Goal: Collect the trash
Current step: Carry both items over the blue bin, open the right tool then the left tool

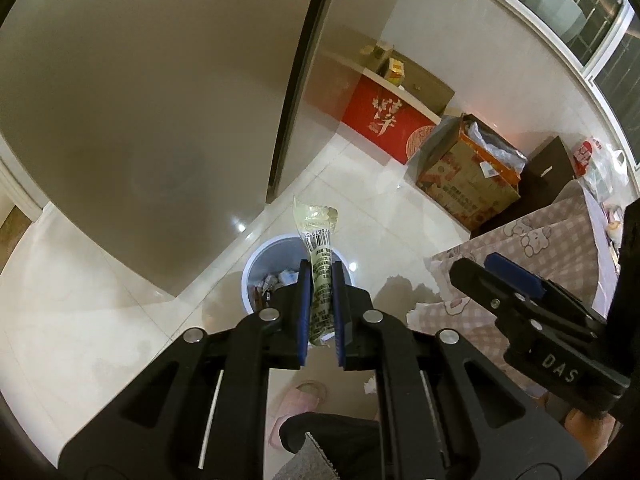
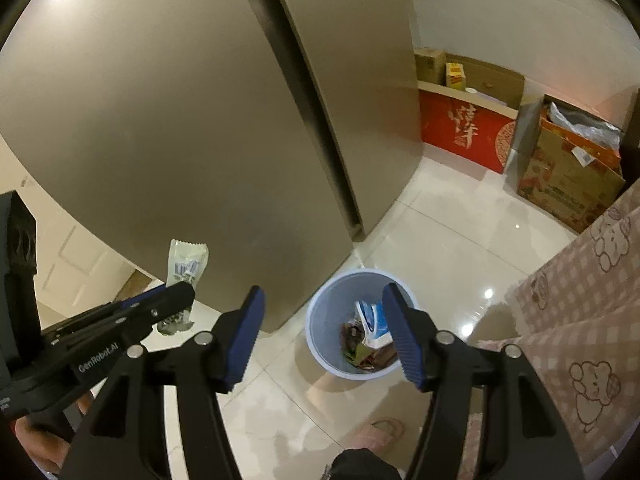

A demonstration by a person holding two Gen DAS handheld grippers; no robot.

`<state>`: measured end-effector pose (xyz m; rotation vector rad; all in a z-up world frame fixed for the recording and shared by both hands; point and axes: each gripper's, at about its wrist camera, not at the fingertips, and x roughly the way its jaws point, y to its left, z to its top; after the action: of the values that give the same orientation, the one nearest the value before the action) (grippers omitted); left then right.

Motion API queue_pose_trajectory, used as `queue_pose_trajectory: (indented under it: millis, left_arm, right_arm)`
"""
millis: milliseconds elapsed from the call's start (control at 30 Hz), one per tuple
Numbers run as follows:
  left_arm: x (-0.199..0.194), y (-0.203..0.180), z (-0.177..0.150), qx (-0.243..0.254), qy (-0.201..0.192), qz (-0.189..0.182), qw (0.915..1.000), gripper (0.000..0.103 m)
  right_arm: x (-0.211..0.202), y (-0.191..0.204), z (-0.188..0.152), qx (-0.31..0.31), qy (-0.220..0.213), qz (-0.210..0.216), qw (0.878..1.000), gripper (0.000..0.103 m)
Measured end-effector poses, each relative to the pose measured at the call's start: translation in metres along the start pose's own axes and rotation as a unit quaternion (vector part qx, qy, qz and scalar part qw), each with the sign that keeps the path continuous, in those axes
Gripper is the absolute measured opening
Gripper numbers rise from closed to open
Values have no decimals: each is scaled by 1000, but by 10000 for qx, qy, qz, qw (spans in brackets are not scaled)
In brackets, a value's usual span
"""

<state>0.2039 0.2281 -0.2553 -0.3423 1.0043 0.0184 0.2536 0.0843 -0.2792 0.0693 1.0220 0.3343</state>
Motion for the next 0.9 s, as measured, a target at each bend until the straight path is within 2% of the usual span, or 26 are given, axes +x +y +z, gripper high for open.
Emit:
queue_pose_trajectory:
  millis: [300, 667, 733, 767, 800, 833, 900]
  left_arm:
    - [15, -16, 4, 142, 145, -26, 9998, 10]
    - [14, -43, 23, 309, 11, -18, 9995, 10]
    - [13, -46, 26, 278, -56, 52, 9996, 14]
    - [13, -47, 27, 277, -107, 122, 9995, 18]
    - [14, -49, 27, 311, -132, 290, 9990, 46]
    - [14, -48, 27, 327, -144, 439, 9984, 79]
    - [10, -48, 24, 319, -277, 589, 9974, 79]
  right_arm:
    - [-17, -9, -4, -49, -97, -249, 9996, 67]
    - [-51, -22, 4, 88, -666, -448, 9967, 74]
    - [-55, -24, 5, 138, -732, -438, 9963, 75]
    - [-57, -25, 6, 163, -756, -433, 9961, 75]
    - [-58, -26, 6, 182, -771, -428, 9959, 75]
    - [-60, -28, 6, 197, -788, -435, 9957, 75]
    - [-60, -28, 5, 213, -785, -463, 9956, 75]
